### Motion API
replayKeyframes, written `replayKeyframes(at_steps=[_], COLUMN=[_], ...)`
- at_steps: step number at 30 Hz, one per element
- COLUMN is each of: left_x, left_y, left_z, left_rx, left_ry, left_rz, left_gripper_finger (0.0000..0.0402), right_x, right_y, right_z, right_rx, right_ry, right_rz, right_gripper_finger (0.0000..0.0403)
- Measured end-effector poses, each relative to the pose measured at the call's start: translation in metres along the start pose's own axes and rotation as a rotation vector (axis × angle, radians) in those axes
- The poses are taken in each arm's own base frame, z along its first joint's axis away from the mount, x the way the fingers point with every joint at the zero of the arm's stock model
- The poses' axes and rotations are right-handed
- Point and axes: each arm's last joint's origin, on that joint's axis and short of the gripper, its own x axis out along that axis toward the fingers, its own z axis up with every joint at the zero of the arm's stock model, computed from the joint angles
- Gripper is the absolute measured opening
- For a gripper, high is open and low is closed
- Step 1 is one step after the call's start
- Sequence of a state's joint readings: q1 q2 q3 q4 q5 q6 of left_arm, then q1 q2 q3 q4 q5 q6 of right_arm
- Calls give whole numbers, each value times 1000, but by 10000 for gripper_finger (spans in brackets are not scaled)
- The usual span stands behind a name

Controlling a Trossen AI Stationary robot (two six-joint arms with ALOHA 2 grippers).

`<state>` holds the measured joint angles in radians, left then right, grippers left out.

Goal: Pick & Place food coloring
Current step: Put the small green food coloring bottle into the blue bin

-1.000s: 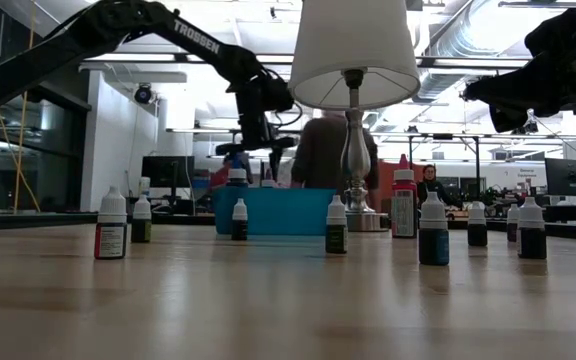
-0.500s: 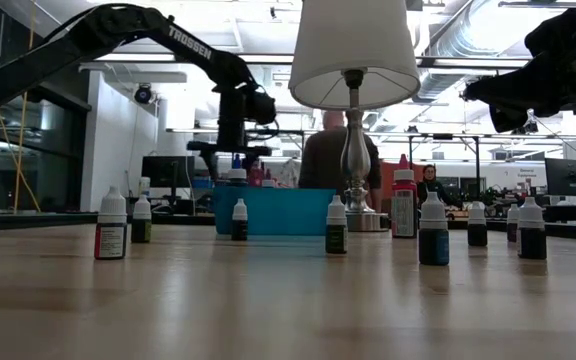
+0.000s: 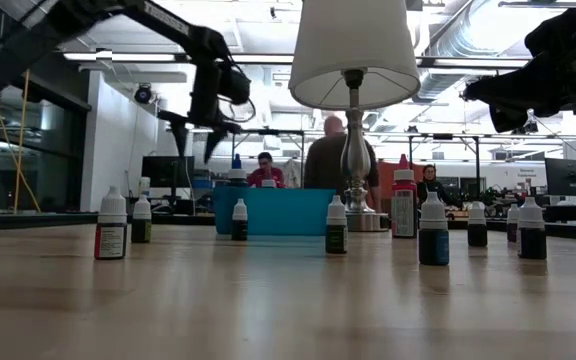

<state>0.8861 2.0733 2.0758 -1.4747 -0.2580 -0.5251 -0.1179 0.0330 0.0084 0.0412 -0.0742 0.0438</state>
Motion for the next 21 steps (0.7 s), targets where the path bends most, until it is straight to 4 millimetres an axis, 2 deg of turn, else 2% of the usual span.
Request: replayKeyframes(at_steps=[8, 14, 21], left_x=[-38, -63, -82], left_y=[37, 62, 89], left_z=[-39, -79, -133], left_rx=[190, 304, 364], left_ry=[-17, -29, -70], left_rz=[-60, -205, -272], left_gripper_finger=[269, 269, 269], right_x=[0, 0, 0], right_y=[0, 0, 0], right_z=[0, 0, 0], right_rx=[0, 0, 0], right_ry=[0, 1, 0], right_rz=[0, 0, 0], right_gripper_finger=[0, 0, 0])
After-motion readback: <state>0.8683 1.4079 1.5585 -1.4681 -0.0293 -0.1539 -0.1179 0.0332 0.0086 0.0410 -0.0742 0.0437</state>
